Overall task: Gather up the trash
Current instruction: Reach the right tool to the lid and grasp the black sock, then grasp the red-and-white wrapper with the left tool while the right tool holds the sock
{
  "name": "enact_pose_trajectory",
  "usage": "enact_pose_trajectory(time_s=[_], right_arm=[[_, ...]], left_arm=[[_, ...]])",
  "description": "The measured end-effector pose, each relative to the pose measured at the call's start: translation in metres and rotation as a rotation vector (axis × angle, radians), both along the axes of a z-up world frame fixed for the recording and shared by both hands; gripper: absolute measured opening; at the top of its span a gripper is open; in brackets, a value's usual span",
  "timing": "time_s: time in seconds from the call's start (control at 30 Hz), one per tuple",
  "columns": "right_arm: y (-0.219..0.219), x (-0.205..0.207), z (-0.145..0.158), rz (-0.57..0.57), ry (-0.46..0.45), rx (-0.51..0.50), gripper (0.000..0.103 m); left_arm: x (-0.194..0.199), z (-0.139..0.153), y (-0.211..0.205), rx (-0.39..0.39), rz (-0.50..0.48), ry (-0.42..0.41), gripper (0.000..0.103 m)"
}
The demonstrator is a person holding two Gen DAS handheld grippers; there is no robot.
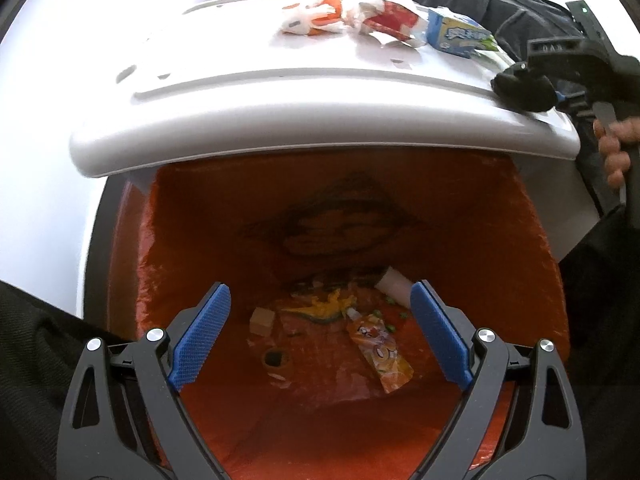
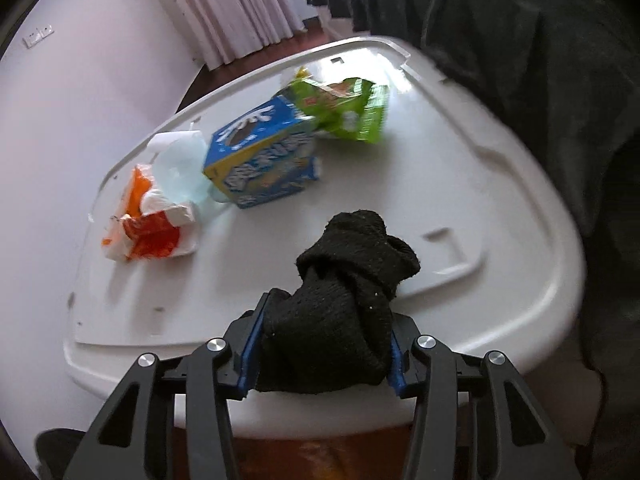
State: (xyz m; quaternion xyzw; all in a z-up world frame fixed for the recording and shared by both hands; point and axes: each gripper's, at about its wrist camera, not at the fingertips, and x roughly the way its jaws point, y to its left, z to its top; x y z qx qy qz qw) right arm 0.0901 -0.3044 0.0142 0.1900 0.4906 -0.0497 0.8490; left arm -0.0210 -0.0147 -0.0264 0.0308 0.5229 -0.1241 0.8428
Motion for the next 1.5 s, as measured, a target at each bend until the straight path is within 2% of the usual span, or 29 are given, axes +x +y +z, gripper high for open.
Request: enact_pose_trajectory(time_s=[0.07, 0.23, 0.33, 0.53, 0.67, 0.77, 0.83, 1.0, 1.07, 1.1, 1.13, 1.23, 1.33, 1.37, 1.5], right_arm=[[-0.007, -0.003, 0.0, -0.026, -0.021, 0.062, 0.048], [-0.027, -0.009, 0.01, -0.114, -0.108, 0.185, 0.049], [-0.033, -0.006, 0.018, -0.138, -0.133, 0.174, 0.049], [-0.035, -0.012, 0.033, -0.11, -0.175, 0.148, 0.049], [-0.035, -0.013, 0.036, -0.098, -0.191, 0.16, 0.049], [-0.035, -0.012, 0.036, -0.092, -0.194, 0.173, 0.049], [-0.034, -0.012, 0.036, -0.087, -0.196, 0.18, 0.05], [-0.031, -0.008, 0.036, -0.065, -0.198, 0.196, 0.05], [-0.03, -0.007, 0.036, -0.061, -0.196, 0.203, 0.05], [-0.031, -0.006, 0.035, -0.063, -0.195, 0.207, 0.05], [-0.031, -0.005, 0.035, -0.065, -0.193, 0.211, 0.05], [-0.029, -0.003, 0.033, -0.067, -0.186, 0.219, 0.05], [-0.026, -0.001, 0.033, -0.057, -0.185, 0.211, 0.05], [-0.025, -0.001, 0.033, -0.054, -0.185, 0.205, 0.05], [-0.024, 0.0, 0.031, -0.052, -0.185, 0.207, 0.05]], left_arm=[[0.002, 0.005, -0.005, -0.012, -0.018, -0.003, 0.089], [0.027, 0.043, -0.031, -0.037, -0.087, -0.107, 0.089], [0.066, 0.062, -0.045, -0.143, -0.07, -0.079, 0.089], [0.152, 0.073, -0.067, -0.402, 0.121, 0.033, 0.089], [0.186, 0.064, -0.082, -0.446, 0.246, 0.05, 0.089], [0.205, 0.047, -0.085, -0.524, 0.366, 0.068, 0.089], [0.212, 0.04, -0.086, -0.548, 0.422, 0.07, 0.089], [0.22, 0.032, -0.08, -0.529, 0.539, -0.02, 0.089], [0.224, 0.033, -0.082, -0.488, 0.53, -0.035, 0.08], [0.226, 0.033, -0.085, -0.461, 0.503, -0.032, 0.058], [0.228, 0.031, -0.088, -0.441, 0.47, -0.021, 0.043], [0.223, 0.031, -0.09, -0.383, 0.408, -0.035, 0.033], [0.218, 0.03, -0.086, -0.376, 0.371, -0.024, 0.027], [0.214, 0.031, -0.083, -0.379, 0.355, -0.025, 0.026], [0.185, 0.045, -0.083, -0.3, 0.232, -0.089, 0.023]])
